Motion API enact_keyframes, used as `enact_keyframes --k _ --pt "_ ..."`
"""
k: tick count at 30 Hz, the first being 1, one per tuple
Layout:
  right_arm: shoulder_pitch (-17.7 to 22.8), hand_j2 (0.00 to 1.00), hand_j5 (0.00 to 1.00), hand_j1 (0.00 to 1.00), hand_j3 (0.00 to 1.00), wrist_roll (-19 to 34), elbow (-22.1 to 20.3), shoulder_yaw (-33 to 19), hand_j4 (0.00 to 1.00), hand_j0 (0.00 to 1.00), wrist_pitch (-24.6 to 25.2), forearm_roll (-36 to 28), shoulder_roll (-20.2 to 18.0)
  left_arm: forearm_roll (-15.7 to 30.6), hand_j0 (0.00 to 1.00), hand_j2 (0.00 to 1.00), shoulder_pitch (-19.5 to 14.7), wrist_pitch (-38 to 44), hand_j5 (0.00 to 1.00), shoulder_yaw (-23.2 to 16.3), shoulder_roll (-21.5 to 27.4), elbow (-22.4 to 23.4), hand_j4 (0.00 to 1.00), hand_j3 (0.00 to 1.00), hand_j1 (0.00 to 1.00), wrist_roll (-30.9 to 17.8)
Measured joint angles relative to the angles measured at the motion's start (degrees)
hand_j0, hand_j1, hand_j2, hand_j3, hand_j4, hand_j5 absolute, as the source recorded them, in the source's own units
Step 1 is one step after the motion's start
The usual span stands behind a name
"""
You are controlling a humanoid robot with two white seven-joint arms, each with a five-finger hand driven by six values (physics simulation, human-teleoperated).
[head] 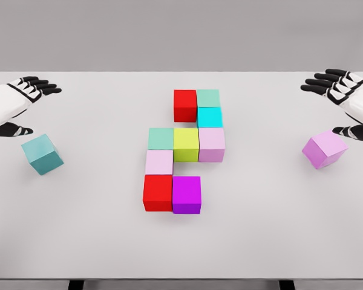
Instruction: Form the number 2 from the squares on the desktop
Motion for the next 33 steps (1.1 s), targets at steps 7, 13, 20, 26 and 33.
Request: enact_keyframes --k 7,13,20,26,33 --pt "0.8 1.0 1.0 1.0 1.0 -0.2 0.0 0.4 1.0 1.0 0.0 2.1 -0.3 -0.2 1.0 1.0 0.1 0.0 1.0 -0.1 0.2 0.0 1.0 1.0 1.0 0.0" --pt "-1.1 1.0 1.0 1.0 1.0 4.7 0.0 0.7 1.0 1.0 0.0 0.8 -0.8 -1.6 1.0 1.0 0.3 0.0 1.0 -0.8 3.2 -1.2 1.0 1.0 1.0 0.0" --pt "-2.9 1.0 1.0 1.0 1.0 17.6 0.0 0.9 1.0 1.0 -0.1 -5.8 -3.6 -6.6 1.0 1.0 0.4 0.0 1.0 -1.0 6.0 -2.0 1.0 1.0 1.0 0.0" --pt "-5.1 1.0 1.0 1.0 1.0 19.1 0.0 1.0 1.0 1.0 -0.1 -6.7 -8.8 -10.9 1.0 1.0 0.3 0.0 1.0 -2.3 6.8 -3.0 1.0 1.0 1.0 -0.1" --pt "-5.3 1.0 1.0 1.0 1.0 19.3 0.1 2.9 1.0 1.0 -0.1 -6.1 -13.3 -11.9 1.0 1.0 0.3 0.0 1.0 -6.5 8.1 -3.9 1.0 1.0 1.0 -0.9"
